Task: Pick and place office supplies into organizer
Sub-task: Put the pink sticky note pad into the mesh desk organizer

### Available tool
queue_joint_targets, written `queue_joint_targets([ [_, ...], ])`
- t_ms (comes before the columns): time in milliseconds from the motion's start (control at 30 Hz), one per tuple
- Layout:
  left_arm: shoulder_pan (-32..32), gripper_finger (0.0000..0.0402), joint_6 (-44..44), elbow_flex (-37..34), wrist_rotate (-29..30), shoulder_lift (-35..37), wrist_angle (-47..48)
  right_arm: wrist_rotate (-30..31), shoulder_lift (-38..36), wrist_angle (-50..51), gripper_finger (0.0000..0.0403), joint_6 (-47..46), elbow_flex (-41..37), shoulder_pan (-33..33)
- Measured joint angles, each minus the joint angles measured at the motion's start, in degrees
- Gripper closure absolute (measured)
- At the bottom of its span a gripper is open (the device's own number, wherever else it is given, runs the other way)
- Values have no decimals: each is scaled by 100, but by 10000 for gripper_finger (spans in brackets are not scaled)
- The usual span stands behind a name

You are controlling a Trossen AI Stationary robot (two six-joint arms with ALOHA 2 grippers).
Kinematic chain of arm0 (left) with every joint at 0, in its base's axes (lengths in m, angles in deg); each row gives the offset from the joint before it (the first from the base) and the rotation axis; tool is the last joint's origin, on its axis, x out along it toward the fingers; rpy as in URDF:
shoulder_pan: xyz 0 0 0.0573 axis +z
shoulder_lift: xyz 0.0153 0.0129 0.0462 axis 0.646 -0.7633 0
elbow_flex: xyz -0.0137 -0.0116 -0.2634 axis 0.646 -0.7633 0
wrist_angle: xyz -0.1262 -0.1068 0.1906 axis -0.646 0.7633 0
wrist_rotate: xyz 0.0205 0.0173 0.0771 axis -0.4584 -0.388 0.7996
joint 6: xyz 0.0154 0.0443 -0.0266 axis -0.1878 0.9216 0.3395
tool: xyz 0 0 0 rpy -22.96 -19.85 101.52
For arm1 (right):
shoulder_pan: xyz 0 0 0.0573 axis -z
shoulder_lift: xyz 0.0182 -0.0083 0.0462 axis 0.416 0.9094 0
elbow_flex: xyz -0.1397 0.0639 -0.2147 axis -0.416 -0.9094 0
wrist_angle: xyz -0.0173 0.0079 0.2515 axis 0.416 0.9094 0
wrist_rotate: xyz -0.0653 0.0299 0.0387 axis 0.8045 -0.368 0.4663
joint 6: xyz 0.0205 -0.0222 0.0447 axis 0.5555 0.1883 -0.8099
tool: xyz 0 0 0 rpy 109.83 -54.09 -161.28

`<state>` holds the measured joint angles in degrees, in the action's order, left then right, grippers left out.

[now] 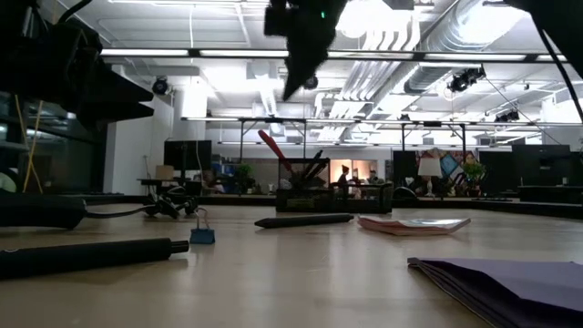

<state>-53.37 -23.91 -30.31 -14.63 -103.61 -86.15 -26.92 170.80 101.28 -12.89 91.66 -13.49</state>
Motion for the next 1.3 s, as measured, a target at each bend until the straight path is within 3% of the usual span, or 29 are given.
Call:
queue_joint_targets([
  [367, -1, 169, 0, 0, -1, 2, 0, -1014, -147, -1220, 286, -253, -235, -1185],
  [533, -2, 169, 0, 0, 0, 0, 0, -939, -181, -2263, 286, -301, -746, -1743],
  [633, 0, 169, 1, 0, -1, 0, -1, -764, -331, -3251, 286, -305, -1554, -1937],
  [800, 0, 169, 0, 0, 0, 0, 0, -666, -1156, -5751, 286, -581, -3662, -1996],
  [967, 0, 169, 0, 0, -1, 1, 0, 85, -2095, -7944, 286, -816, -5656, -2176],
  [1133, 0, 169, 0, 0, 0, 2, -2, 694, -2666, -8788, 286, -1158, -7003, -2477],
  [1300, -2, 169, 0, 0, 0, 2, 5, 1139, -3231, -8628, 286, -1382, -7895, -2838],
])
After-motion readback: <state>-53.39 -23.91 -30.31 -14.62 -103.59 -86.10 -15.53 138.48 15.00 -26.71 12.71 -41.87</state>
